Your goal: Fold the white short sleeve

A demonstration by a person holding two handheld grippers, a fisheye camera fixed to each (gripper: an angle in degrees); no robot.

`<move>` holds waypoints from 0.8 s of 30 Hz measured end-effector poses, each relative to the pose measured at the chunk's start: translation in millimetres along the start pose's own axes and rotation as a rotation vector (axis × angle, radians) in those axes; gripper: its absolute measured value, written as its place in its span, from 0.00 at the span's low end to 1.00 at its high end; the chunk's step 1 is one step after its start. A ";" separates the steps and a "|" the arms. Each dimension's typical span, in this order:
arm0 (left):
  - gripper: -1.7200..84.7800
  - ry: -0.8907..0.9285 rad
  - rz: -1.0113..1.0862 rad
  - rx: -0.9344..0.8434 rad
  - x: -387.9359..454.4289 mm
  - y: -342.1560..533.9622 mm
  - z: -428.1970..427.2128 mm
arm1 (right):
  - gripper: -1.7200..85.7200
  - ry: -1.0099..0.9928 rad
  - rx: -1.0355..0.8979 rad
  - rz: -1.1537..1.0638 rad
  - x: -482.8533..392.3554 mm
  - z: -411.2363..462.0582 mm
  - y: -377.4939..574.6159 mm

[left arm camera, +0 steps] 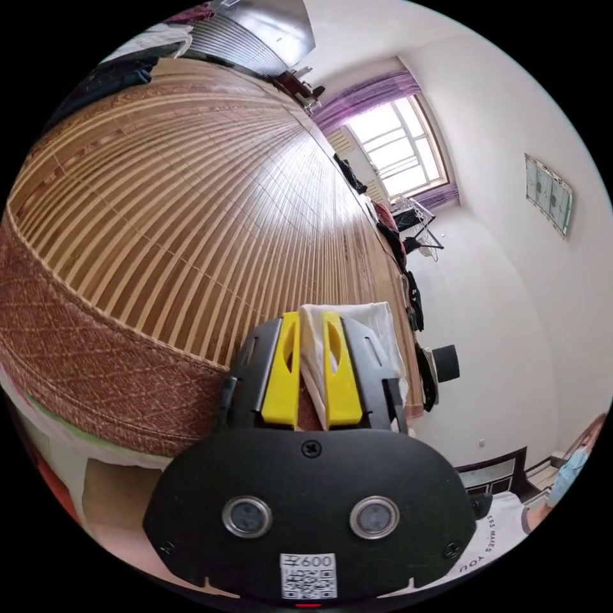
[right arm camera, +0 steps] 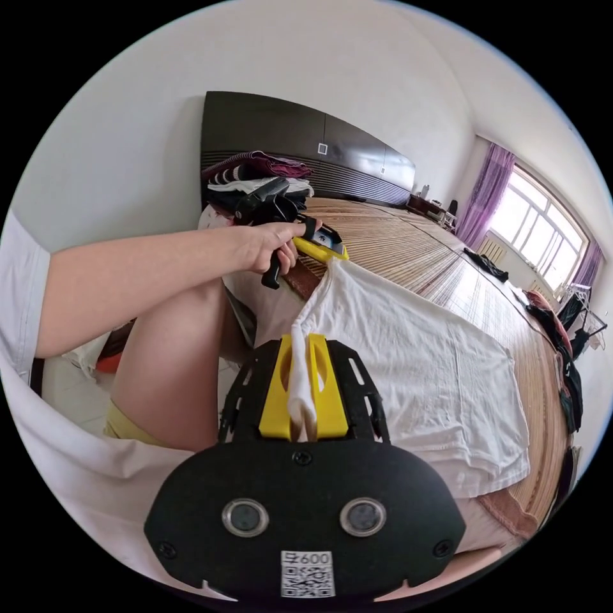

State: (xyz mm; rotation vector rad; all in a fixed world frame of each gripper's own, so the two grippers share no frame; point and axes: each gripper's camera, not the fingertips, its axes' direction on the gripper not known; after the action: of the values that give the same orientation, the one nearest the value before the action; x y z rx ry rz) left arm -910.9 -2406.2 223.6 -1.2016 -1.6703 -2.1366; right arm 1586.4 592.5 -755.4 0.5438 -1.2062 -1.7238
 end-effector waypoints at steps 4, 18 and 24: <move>0.05 0.033 0.015 0.014 13.1 25.7 -0.1 | 0.01 -0.057 0.020 0.046 7.4 -33.4 -26.1; 0.04 0.304 -0.102 0.128 88.3 129.1 34.6 | 0.01 -0.472 0.199 0.477 52.4 -146.3 -158.5; 0.04 0.508 -0.152 0.118 142.3 195.7 137.5 | 0.01 -0.509 0.354 0.616 68.9 -202.0 -192.3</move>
State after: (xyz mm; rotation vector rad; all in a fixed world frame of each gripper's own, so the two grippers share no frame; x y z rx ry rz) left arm -825.4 -2308.7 469.8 -0.4530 -1.6557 -2.1483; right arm 1625.5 450.9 -1002.4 -0.0959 -1.8268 -1.1451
